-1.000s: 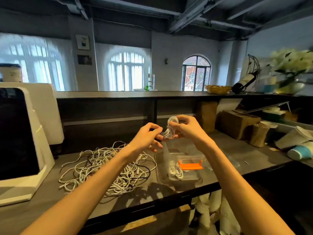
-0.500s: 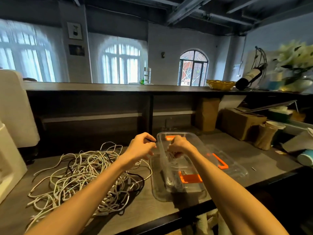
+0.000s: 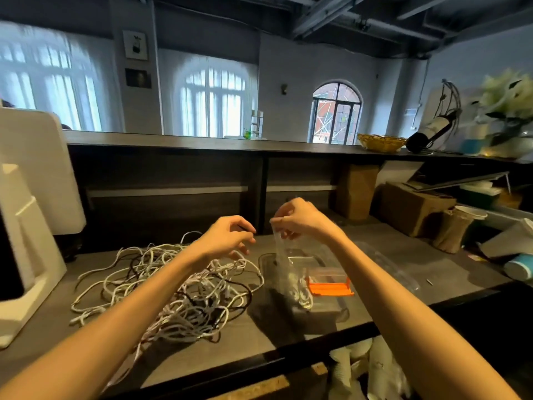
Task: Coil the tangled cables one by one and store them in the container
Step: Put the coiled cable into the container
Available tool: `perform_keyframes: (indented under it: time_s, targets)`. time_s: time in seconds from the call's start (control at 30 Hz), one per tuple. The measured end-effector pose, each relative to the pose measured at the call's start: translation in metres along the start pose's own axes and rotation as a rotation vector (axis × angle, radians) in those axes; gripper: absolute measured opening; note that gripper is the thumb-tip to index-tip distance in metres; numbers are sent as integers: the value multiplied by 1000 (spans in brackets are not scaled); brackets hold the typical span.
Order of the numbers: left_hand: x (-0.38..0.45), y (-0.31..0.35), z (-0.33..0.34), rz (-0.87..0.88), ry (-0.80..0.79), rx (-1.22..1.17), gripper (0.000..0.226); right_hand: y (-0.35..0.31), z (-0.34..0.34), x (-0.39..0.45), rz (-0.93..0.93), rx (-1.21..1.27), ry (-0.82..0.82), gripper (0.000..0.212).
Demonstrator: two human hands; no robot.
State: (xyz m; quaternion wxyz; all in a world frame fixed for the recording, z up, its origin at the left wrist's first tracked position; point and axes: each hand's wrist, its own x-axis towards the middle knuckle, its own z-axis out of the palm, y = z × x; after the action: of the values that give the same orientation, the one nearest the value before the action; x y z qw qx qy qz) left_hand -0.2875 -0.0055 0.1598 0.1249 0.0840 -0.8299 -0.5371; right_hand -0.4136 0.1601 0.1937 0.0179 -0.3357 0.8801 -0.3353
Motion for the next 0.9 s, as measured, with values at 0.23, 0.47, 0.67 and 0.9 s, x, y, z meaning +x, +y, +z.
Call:
perform_keyframes:
  time_s: [0.23, 0.47, 0.67, 0.9]
  targets:
    - [-66, -26, -37, -47, 67, 126, 11, -51, 39, -70, -295, -105, -445, 18]
    - [-132, -76, -75, -50, 394, 174, 12, -62, 116, -100, -403, -161, -267, 10]
    - [-169, -116, -89, -178, 256, 195, 38, -72, 176, -107, -347, -82, 10, 32]
    - [-172, -125, -88, -46, 284, 605, 21, -97, 197, -102, -451, -113, -127, 57]
